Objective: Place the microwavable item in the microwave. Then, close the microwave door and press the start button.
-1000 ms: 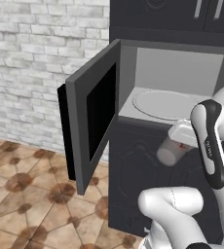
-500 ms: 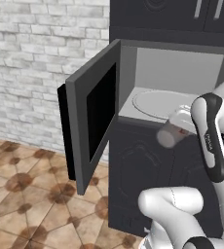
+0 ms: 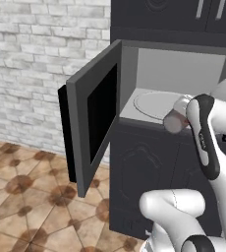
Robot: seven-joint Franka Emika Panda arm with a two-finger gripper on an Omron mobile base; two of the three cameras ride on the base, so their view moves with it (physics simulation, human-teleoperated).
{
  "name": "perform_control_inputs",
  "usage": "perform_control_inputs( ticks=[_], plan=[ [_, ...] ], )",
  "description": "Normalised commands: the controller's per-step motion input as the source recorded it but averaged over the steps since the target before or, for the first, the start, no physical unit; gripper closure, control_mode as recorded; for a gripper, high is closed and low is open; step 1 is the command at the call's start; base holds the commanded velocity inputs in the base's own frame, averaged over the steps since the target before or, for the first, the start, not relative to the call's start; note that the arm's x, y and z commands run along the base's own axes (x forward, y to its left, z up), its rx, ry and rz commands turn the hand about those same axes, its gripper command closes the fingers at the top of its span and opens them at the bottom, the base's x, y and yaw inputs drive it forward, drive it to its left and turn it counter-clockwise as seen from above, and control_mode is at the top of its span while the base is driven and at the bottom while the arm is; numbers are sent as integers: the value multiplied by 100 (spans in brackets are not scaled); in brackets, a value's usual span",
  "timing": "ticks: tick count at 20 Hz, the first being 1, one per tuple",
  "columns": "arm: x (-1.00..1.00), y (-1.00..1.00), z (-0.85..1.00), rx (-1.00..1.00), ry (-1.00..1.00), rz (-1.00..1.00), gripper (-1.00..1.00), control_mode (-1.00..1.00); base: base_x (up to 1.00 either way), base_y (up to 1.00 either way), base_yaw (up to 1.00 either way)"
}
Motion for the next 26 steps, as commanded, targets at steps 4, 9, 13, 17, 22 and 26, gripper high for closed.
perform_control_inputs(
  ticks=[4,9,13,17,22,26],
  plan=[
    [9,-54,7,4,-18,-18,100,-100,0,0,0],
    [33,-49,14,6,-6,-17,100,-100,0,0,0],
    [49,-21,21,3,0,-16,100,-100,0,0,0],
    [58,-1,18,0,1,-15,100,-100,0,0,0],
    [47,-5,0,0,6,-8,100,-100,0,0,0],
    [39,-12,-13,0,6,-2,100,-100,0,0,0]
  ],
)
